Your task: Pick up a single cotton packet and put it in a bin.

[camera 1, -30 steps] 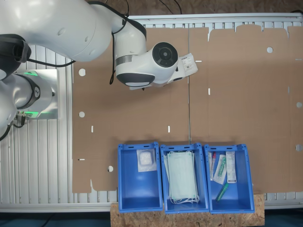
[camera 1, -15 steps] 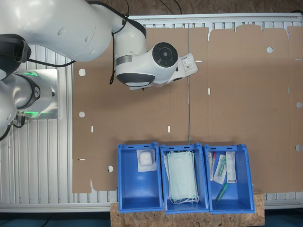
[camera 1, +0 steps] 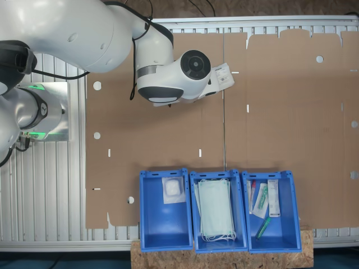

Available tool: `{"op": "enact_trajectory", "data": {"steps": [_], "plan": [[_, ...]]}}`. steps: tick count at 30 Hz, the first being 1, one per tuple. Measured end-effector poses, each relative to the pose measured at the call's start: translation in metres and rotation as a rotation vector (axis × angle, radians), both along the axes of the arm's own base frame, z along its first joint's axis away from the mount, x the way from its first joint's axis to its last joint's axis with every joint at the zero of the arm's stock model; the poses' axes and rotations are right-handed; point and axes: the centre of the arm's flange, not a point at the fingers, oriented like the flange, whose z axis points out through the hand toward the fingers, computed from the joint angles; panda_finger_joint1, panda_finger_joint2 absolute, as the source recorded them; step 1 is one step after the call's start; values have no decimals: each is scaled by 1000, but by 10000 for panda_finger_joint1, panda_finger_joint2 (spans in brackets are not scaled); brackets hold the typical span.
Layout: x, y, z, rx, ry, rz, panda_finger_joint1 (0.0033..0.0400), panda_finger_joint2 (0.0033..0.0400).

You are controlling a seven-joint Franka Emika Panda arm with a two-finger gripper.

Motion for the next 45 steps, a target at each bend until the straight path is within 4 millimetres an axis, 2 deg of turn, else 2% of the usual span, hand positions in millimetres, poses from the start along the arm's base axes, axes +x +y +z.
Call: {"op": "enact_trajectory", "data": {"steps": [8,15,45], "plan": [[1,1,2,3,-4,0,400,400],[5,3,16,21,-26,-1,400,400],[16,34,127,148,-108,51,400,400]]}}
